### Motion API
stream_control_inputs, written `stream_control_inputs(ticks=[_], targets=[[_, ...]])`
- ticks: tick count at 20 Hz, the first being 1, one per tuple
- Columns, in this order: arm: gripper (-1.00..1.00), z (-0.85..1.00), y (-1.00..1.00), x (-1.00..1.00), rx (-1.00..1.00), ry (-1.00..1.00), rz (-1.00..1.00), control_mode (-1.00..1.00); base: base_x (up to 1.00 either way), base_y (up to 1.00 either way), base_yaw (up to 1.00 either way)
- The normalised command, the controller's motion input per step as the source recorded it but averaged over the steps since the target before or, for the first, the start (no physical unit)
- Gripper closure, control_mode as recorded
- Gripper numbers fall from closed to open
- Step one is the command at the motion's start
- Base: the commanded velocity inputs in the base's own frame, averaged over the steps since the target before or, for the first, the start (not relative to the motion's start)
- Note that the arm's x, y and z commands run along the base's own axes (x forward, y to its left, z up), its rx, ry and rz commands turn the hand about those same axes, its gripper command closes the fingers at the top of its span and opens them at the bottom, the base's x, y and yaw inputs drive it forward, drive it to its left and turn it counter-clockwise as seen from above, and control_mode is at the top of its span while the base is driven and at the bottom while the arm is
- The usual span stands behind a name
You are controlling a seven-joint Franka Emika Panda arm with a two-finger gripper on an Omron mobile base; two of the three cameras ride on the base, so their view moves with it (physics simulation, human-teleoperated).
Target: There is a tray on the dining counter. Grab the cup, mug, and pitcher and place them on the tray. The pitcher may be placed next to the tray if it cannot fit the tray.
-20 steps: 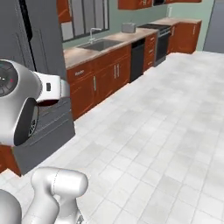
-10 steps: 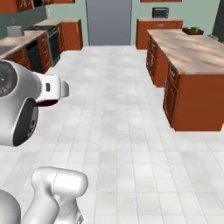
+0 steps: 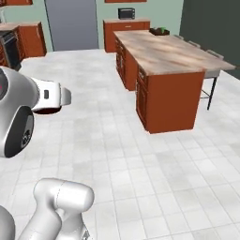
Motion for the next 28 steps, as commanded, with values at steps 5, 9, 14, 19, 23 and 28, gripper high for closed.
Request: stream_control_inputs(ticks=[5, 9, 14, 19, 23, 28], targets=[[1.00, 0.00, 0.00, 0.00, 0.00, 0.00, 0.00, 1.00, 0.75, -0.82, 0.00], [1.00, 0.00, 0.00, 0.00, 0.00, 0.00, 0.00, 1.00, 0.87, -0.85, 0.00], [1.00, 0.00, 0.00, 0.00, 0.00, 0.00, 0.00, 1.00, 0.94, -0.87, 0.00], [1.00, 0.00, 0.00, 0.00, 0.00, 0.00, 0.00, 1.00, 0.87, -0.76, -0.01], [1.00, 0.00, 0.00, 0.00, 0.00, 0.00, 0.00, 1.00, 0.91, -0.82, 0.00], [1.00, 0.00, 0.00, 0.00, 0.00, 0.00, 0.00, 1.00, 0.96, -0.88, 0.00]])
